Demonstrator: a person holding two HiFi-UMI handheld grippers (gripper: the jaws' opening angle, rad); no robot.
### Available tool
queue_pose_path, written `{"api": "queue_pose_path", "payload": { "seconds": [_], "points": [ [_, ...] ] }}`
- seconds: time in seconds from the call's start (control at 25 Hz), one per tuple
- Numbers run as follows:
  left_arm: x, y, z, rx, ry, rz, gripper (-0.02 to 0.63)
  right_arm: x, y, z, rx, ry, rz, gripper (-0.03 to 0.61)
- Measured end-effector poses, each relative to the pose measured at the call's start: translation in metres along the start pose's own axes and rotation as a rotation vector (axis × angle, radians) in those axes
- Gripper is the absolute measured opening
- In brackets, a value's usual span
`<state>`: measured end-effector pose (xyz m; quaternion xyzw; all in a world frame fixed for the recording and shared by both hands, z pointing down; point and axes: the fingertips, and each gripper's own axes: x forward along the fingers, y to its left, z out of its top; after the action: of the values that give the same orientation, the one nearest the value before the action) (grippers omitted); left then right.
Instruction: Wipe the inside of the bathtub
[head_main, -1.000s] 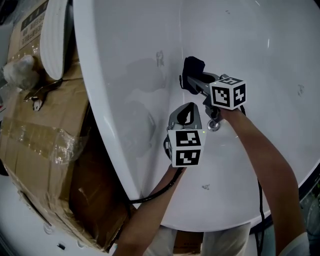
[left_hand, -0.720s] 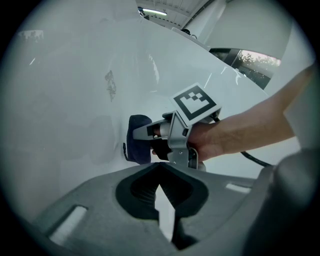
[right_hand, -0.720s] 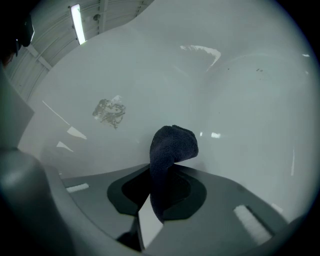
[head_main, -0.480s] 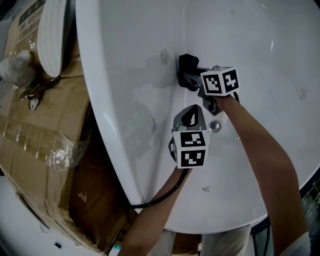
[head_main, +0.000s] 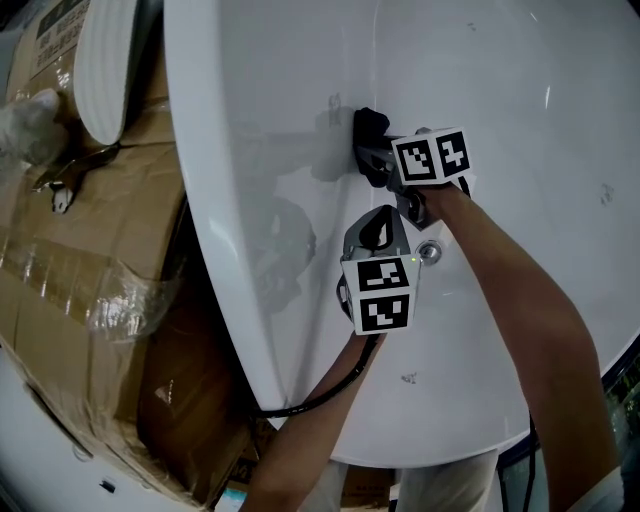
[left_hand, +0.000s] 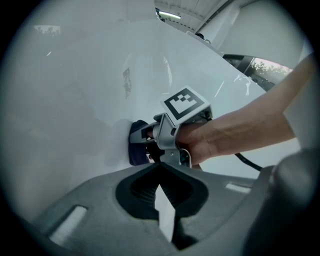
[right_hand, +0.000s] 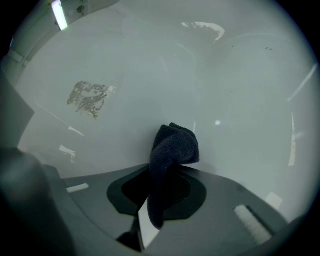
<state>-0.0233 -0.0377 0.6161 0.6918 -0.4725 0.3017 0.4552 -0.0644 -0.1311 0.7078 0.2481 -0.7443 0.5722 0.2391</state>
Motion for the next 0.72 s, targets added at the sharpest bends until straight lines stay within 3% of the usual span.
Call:
{"api": "queue_pose_path", "payload": {
  "seconds": [0.4, 0.72],
  "points": [
    [-0.002, -0.005, -0.003, -0.016, 0.005, -0.01, -0.002, -0.012, 0.028, 0.01, -0.045, -0.032, 0.066, 0.049],
    [-0.011, -0.016, -0.012, 0.059, 0.017, -0.01, -0.002, -0.025, 0.054, 0.015, -0.133, -0.012, 0.102, 0.049]
  ]
}}
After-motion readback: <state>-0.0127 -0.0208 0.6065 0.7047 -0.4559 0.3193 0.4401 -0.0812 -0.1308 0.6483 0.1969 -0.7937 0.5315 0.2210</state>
